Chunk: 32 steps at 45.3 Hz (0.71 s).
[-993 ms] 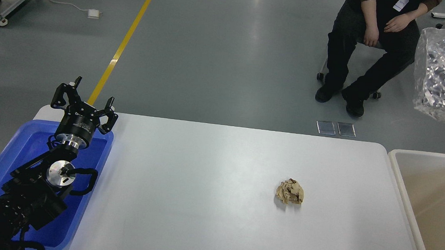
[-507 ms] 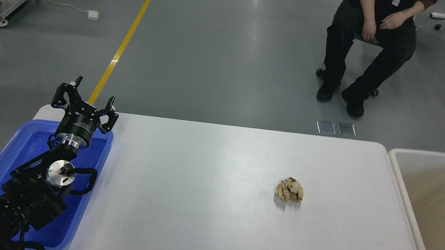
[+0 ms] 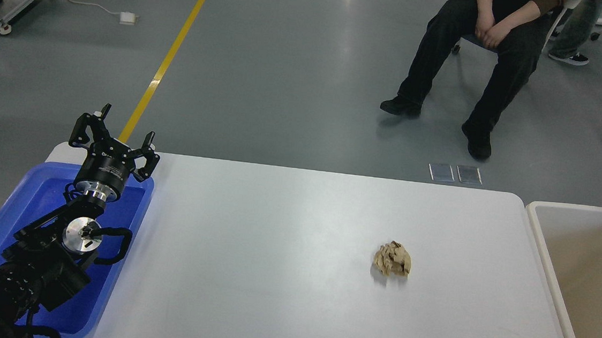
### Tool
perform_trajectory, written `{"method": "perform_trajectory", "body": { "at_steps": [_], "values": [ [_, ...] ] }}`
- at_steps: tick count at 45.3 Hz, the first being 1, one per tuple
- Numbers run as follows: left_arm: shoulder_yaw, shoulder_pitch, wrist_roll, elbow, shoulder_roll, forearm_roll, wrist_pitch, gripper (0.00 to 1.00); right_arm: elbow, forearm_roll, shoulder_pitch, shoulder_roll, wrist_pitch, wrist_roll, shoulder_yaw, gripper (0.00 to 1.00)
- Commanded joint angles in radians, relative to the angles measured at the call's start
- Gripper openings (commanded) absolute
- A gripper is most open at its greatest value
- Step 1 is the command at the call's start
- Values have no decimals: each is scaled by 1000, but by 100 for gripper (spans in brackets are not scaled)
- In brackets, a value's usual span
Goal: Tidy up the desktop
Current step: 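Release the foil wrapper into the white bin with the right gripper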
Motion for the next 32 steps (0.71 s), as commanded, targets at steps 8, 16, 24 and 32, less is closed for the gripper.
{"method": "perform_trajectory", "body": {
  "at_steps": [8, 16, 24, 32],
  "values": [
    [0, 0, -1, 0, 0, 0, 1, 100, -164, 41, -209, 270, -101, -139, 154, 0],
    [0, 0, -1, 0, 0, 0, 1, 100, -164, 42, -269, 354, -119, -179, 253, 0],
    [0, 0, 0, 0, 0, 0, 1, 100, -164, 44, -303, 405, -145, -179, 284, 0],
    [0, 0, 0, 0, -2, 0, -1, 100, -164, 45, -323, 440, -167, -179, 289, 0]
  ]
}}
